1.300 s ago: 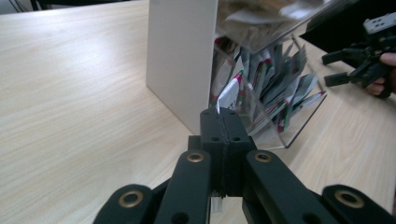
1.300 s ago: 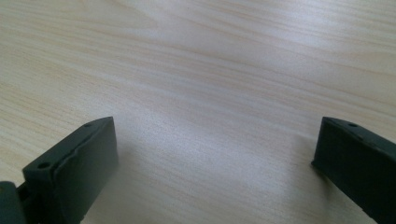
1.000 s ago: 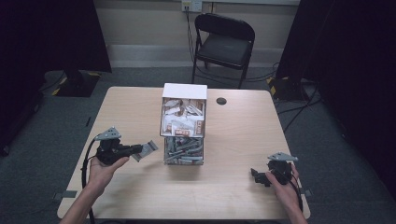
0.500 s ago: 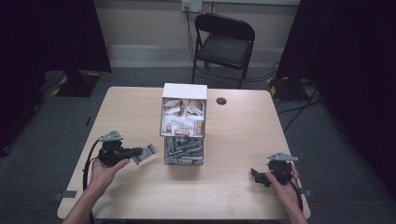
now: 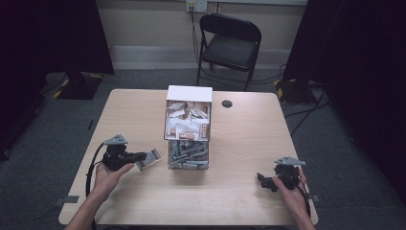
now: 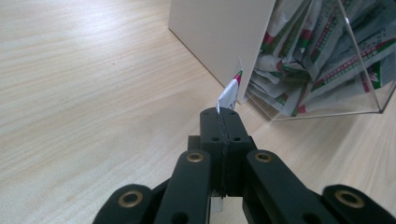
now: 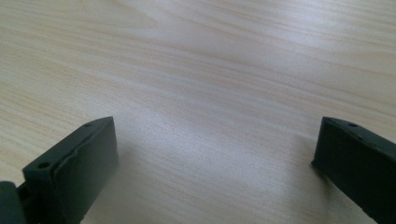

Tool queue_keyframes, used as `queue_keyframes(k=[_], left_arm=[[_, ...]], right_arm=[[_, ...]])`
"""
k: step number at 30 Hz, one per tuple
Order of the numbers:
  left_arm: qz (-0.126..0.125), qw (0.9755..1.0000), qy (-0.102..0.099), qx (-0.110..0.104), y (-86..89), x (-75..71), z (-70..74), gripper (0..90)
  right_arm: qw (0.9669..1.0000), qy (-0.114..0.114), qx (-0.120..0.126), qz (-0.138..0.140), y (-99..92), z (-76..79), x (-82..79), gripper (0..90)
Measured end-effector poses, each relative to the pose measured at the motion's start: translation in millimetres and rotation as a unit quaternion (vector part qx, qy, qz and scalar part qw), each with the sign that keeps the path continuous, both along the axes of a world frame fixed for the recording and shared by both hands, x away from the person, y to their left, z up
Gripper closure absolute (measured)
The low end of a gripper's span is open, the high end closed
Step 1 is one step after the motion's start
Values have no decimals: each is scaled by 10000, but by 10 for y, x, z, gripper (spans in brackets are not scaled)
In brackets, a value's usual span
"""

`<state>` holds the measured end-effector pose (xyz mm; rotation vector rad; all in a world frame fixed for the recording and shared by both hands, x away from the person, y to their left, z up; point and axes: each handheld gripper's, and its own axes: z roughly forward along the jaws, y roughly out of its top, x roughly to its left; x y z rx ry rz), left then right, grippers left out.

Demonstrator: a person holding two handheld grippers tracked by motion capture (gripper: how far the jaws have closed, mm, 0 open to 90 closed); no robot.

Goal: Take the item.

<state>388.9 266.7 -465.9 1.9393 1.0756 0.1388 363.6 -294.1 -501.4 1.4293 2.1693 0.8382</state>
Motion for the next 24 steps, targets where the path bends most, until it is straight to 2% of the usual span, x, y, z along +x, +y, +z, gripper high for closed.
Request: queue_keyframes(k=[4, 10, 12, 17, 24], left_arm=[[124, 9999, 17, 44, 26, 51, -24, 899], [145, 9998, 46, 152, 34, 119, -45, 895], [174, 9998, 64, 121, 43, 150, -45, 893], [265, 9995, 100, 126, 15, 244, -86, 885], [278, 9992, 112, 255, -32, 307, -130, 882]], right_arm=[[10000, -4, -1, 5, 0, 0, 0, 0], [10000, 1, 1, 0, 0, 0, 0, 0], [10000, 2, 2, -1, 0, 0, 0, 0], [10000, 0, 0, 0, 0, 0, 0, 0], [10000, -3, 0, 6, -1, 0, 1, 0]])
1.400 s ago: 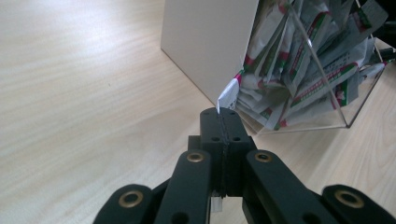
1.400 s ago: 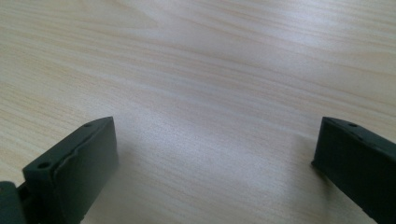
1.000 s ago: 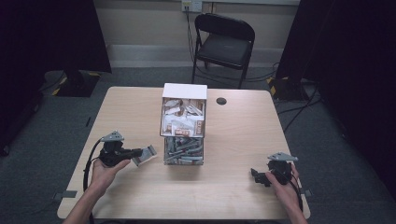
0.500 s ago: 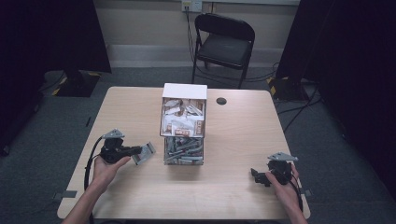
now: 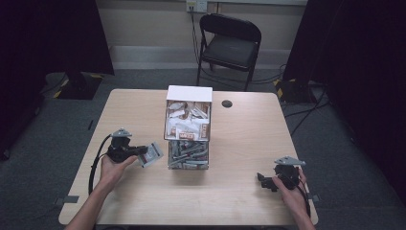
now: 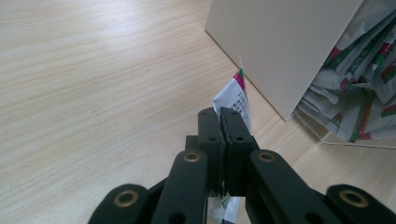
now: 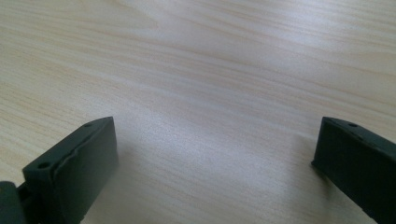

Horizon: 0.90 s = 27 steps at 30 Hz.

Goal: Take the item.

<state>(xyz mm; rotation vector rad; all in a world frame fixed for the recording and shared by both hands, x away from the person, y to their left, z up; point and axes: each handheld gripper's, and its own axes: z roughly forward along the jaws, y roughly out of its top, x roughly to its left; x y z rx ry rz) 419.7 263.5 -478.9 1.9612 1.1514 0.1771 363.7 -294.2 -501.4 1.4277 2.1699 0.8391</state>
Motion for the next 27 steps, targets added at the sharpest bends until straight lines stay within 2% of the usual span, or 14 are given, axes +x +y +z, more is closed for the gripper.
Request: queue_keyframes(k=[10, 17, 21, 24, 27], left_arm=[[97, 9998, 182, 17, -30, 99, -131, 871], [189, 9996, 230, -14, -18, 125, -171, 856], [236, 9994, 246, 78, -11, 137, -189, 820], [187, 9994, 259, 103, -35, 133, -198, 804], [245, 9994, 221, 71, -54, 134, -186, 764]], right_arm=[[10000, 0, 1, -1, 0, 0, 0, 0], [10000, 0, 0, -1, 0, 0, 0, 0], [10000, 0, 1, -1, 0, 0, 0, 0], [10000, 4, 1, -4, 0, 0, 0, 0], [10000, 0, -3, 5, 0, 0, 1, 0]])
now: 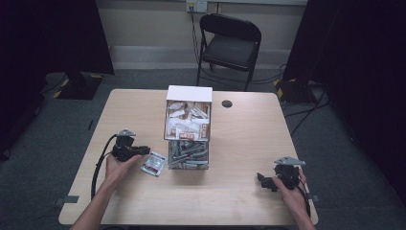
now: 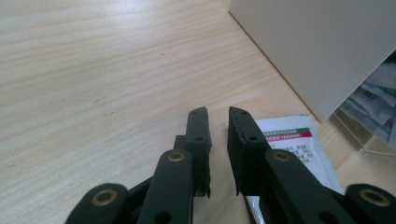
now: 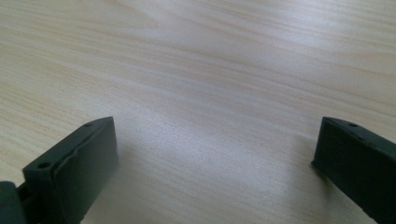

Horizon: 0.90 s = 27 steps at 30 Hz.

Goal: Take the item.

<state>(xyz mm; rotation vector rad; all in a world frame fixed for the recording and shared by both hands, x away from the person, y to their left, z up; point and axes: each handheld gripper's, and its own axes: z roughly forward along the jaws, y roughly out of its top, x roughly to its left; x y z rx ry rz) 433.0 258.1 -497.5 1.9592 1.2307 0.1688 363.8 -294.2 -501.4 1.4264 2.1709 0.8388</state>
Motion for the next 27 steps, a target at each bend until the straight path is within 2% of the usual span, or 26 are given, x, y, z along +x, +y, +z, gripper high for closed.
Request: queue_keyframes(k=[3, 9, 19, 25, 27], left_arm=[[16, 10000, -30, -21, -6, -4, 11, 733], [247, 9995, -169, -37, 35, -17, 68, 592], [401, 9987, -260, 192, 125, -74, 168, 326], [432, 9981, -372, 227, 192, -150, 260, 235], [489, 9975, -391, 340, 204, -181, 292, 214]], right_arm=[[10000, 0, 0, 0, 0, 0, 0, 0], [10000, 4, 5, -6, 1, 0, 0, 0], [10000, -1, 5, 8, 1, 0, 2, 0], [10000, 0, 5, 8, 0, 0, 2, 0], [10000, 0, 4, 8, 0, 0, 2, 0]])
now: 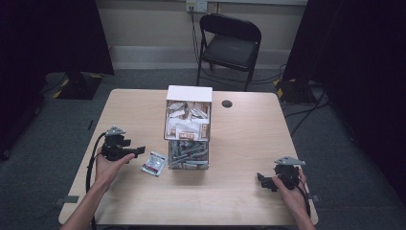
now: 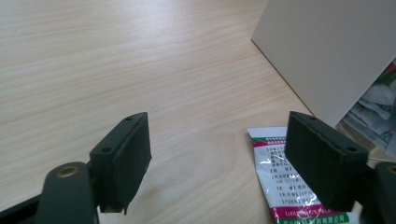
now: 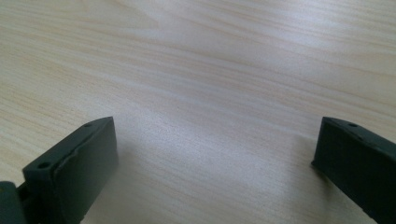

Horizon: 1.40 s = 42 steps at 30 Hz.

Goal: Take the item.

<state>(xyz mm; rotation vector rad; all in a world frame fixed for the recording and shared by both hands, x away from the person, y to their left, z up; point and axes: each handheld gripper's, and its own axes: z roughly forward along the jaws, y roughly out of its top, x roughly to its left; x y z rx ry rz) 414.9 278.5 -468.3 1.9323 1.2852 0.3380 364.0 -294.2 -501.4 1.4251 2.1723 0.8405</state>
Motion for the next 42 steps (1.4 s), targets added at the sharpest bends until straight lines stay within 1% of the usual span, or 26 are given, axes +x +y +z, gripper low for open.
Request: queue_keyframes(k=[1, 2, 4, 6, 7, 9, 12, 14, 15, 16, 17, 18, 19, 20, 22, 24, 28, 31, 32, 34, 36, 37, 38, 39, 41, 42], left_arm=[[-18, 10000, -11, 52, 8, -17, 18, 213], [-12, 10000, -16, 59, 14, -33, 29, 213], [-6, 10000, -33, -48, 49, -81, 63, 213], [-31, 9999, -133, -56, 73, -134, 89, 208], [-39, 9999, -155, -33, 89, -157, 98, 205], [42, 9999, -91, 12, 106, -196, 102, 207], [25, 9999, -76, 77, 147, -273, 97, 211], [91, 9998, -113, 151, 175, -333, 88, 212], [73, 9997, -91, 217, 191, -358, 88, 213], [119, 9997, -104, 198, 208, -389, 87, 213], [175, 9995, -172, 183, 233, -424, 81, 213], [211, 9994, -197, 200, 249, -443, 79, 213], [270, 9992, -197, 200, 276, -469, 78, 213], [307, 9992, -210, 151, 297, -490, 73, 212], [415, 9985, -239, 269, 336, -540, 66, 212], [435, 9986, -242, 199, 372, -586, 48, 208], [483, 9981, -200, 316, 438, -685, -5, 210], [488, 9979, -133, 402, 470, -740, -76, 208], [535, 9972, -97, 504, 477, -762, -108, 212], [527, 9973, -21, 503, 480, -785, -155, 206], [568, 9966, 19, 600, 474, -808, -189, 205], [532, 9967, 23, 615, 477, -817, -205, 201], [547, 9968, 38, 574, 480, -826, -225, 205], [563, 9966, 68, 597, 480, -830, -236, 203], [545, 9959, 136, 709, 449, -835, -264, 183], [517, 9955, 138, 776, 427, -841, -286, 183]], right_arm=[[10000, -1, 0, -1, 0, 0, 0, 0], [10000, 0, 1, -1, 0, 0, 0, 0], [10000, 0, 1, -1, 0, 0, 0, 0], [10000, -1, -1, 1, 0, 0, 0, 0], [10000, 0, -1, 0, 0, 0, 0, 0], [10000, 0, 0, 0, 0, 0, 0, 0], [10000, -1, -1, 0, 0, 0, 0, 0], [10000, 0, 0, -1, 0, 0, 0, 0], [10000, -1, 0, -1, 0, 0, 0, 0], [10000, 0, 0, -1, 0, 0, 0, 0], [10000, 0, 0, -2, 0, 0, 0, 0], [10000, -1, -1, 0, 0, 0, 0, 0], [10000, 1, 0, -2, 0, 0, 0, 0], [10000, 0, 0, -1, 0, 0, 0, 0], [10000, -1, -1, -1, 0, 0, 0, 0], [10000, 1, 0, -4, 1, 0, -1, 0], [10000, 0, -1, -1, 0, 0, 0, 0], [10000, 0, -1, -1, 0, 0, 0, 0], [10000, 2, 1, -4, 1, 0, -1, 0], [10000, 2, 1, -6, 1, 0, -1, 0], [10000, 1, 1, -4, 1, 0, -1, 0], [10000, 0, 0, -2, 0, 0, 0, 0], [10000, 3, 2, -5, 1, 0, -1, 0], [10000, 0, -1, -1, 0, 0, 0, 0], [10000, -1, -2, 0, 0, 0, 0, 0], [10000, 0, -1, -1, 0, 0, 0, 0]])
